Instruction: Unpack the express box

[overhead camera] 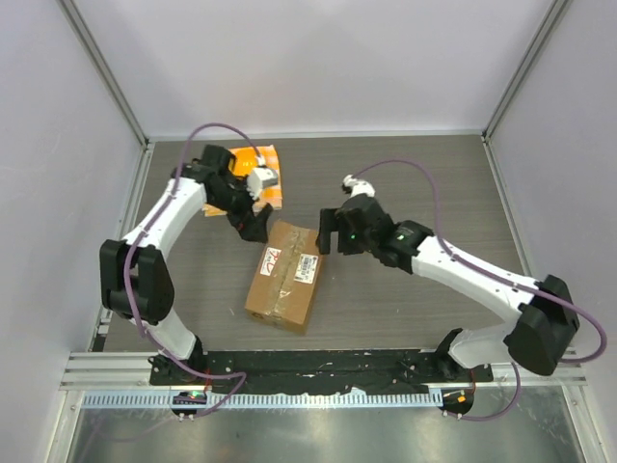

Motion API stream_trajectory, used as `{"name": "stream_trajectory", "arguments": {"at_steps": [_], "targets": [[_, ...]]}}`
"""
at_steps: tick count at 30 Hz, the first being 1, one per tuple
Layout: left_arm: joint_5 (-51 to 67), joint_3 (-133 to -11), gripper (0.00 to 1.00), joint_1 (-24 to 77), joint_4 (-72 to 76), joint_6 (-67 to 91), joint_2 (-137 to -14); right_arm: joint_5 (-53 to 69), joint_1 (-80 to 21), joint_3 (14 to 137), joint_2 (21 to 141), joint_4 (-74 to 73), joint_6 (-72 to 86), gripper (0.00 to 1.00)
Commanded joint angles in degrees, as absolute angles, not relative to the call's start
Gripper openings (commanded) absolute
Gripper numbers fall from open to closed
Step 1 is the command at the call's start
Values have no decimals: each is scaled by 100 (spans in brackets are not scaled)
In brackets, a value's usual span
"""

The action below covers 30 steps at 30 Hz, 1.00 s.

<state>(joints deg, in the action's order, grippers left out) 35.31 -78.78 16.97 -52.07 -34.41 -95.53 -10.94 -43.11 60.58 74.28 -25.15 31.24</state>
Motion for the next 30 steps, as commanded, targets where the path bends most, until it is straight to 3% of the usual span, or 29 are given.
{"name": "stream_trajectory", "arguments": {"at_steps": [1,9,16,27,30], "targets": [[4360,-8464,100,757,-6389,-3848,-9343,-1309,-4851,6091,7822,-2435,3568,97],[3727,-6876,100,728,-5679,-4570,-9308,-1257,-5475,6784,8727,-2434,3604,97],[4148,-6065,100,1291,-5256,-4939,-8755,-1283,-5537,7611,9456,-2873,3341,97],[5466,-5994,100,1397,-7346,-7267,-8235,-1564,-5537,8516,10283,-3919,2497,97],[5449,-6020,100,1284,-7217,-6858,-8139,-1959,-5598,8832,10327,-4437,2207,97]]}}
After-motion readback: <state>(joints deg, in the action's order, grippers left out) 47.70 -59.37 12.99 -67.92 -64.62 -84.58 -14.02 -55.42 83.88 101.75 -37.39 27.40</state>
